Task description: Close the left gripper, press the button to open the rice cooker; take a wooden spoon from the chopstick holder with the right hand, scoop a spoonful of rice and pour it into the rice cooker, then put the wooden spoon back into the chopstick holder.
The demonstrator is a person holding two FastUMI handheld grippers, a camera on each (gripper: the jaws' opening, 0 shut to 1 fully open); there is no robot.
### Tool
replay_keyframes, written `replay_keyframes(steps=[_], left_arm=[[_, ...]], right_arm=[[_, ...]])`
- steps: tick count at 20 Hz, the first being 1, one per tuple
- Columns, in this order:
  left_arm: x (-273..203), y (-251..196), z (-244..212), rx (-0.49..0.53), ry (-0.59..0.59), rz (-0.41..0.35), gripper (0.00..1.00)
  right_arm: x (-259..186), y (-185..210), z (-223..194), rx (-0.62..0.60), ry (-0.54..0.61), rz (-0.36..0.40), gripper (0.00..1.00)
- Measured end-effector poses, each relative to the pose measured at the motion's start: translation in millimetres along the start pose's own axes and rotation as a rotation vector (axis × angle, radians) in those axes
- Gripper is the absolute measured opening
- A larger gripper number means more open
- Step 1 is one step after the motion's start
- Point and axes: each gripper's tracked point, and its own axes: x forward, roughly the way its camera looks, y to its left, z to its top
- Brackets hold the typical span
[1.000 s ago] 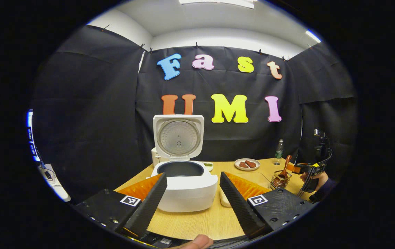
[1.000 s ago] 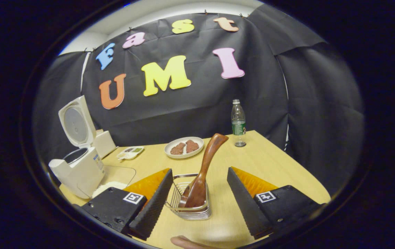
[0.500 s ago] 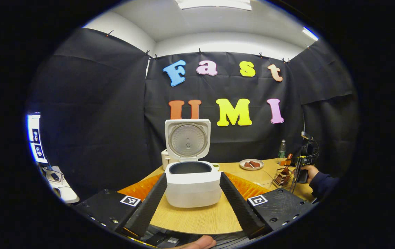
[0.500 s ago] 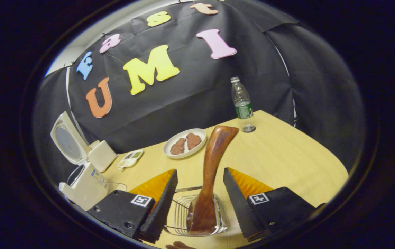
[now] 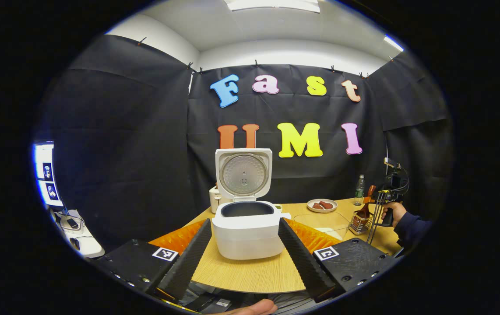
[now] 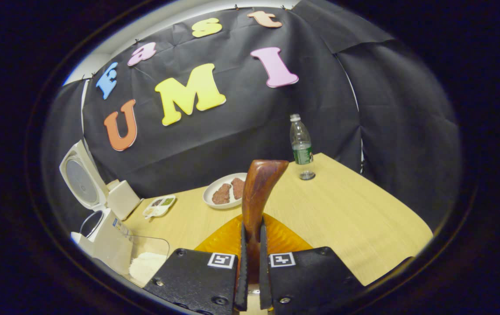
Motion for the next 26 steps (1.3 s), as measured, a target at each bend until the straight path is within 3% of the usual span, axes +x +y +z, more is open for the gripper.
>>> replay_keyframes(steps=[5,8,12,15,26], left_arm=[[-3.1,9.1,-10.8,0.025,0.007,0.009,0.97],[-6.6,19.5,-11.0,0.022,0.001,0.031,0.97],[-12.0,21.7,-13.2,-0.011,0.0,0.031,0.97],[-12.7,22.3,-15.3,0.001,-0.006,0.039,0.97],[-14.8,18.9,-30.4,0.04,0.016,0.023,0.97]], right_arm=[[-38.5,27.2,42.1,-0.08,-0.125,-0.005,0.16],[-59.0,57.8,58.3,-0.115,-0.187,0.031,0.16],[-71.0,104.3,50.8,-0.144,-0.199,0.096,0.16],[-72.2,129.0,43.3,-0.196,-0.224,0.089,0.14],[-29.9,228.3,-85.1,-0.209,-0.069,0.177,0.12]])
